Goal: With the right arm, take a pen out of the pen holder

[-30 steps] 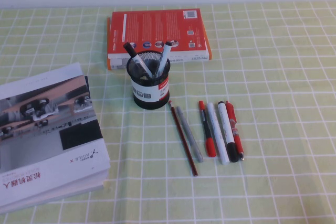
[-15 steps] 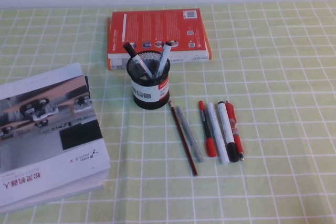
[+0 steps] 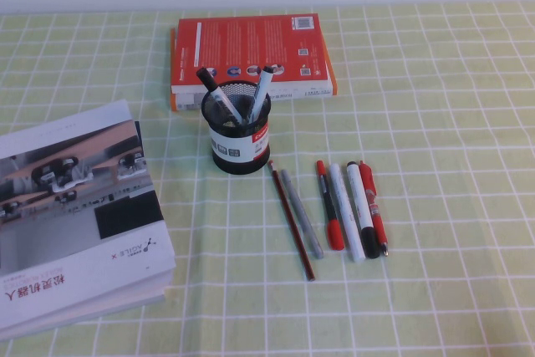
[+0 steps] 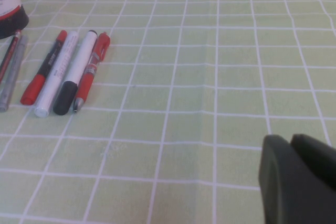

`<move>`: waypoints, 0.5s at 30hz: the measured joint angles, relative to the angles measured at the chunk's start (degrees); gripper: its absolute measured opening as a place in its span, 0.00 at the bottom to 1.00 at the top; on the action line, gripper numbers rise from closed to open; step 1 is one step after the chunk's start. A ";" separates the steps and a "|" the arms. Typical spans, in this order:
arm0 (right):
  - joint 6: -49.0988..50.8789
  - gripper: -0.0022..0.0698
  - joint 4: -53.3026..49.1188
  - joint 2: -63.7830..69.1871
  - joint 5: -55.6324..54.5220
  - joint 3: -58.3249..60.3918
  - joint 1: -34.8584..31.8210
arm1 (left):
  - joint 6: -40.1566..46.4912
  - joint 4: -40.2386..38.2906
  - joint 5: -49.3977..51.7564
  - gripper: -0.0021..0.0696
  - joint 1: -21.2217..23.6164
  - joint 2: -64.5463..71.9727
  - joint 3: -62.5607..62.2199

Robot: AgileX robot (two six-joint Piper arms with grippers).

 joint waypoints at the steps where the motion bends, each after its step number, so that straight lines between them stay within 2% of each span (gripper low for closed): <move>1: 0.00 0.01 0.00 0.00 0.00 0.00 0.00 | 0.00 0.00 0.00 0.02 0.00 0.00 0.00; 15: 0.00 0.01 1.55 0.00 -0.15 0.00 0.00 | 0.00 0.00 0.00 0.02 0.00 0.00 0.00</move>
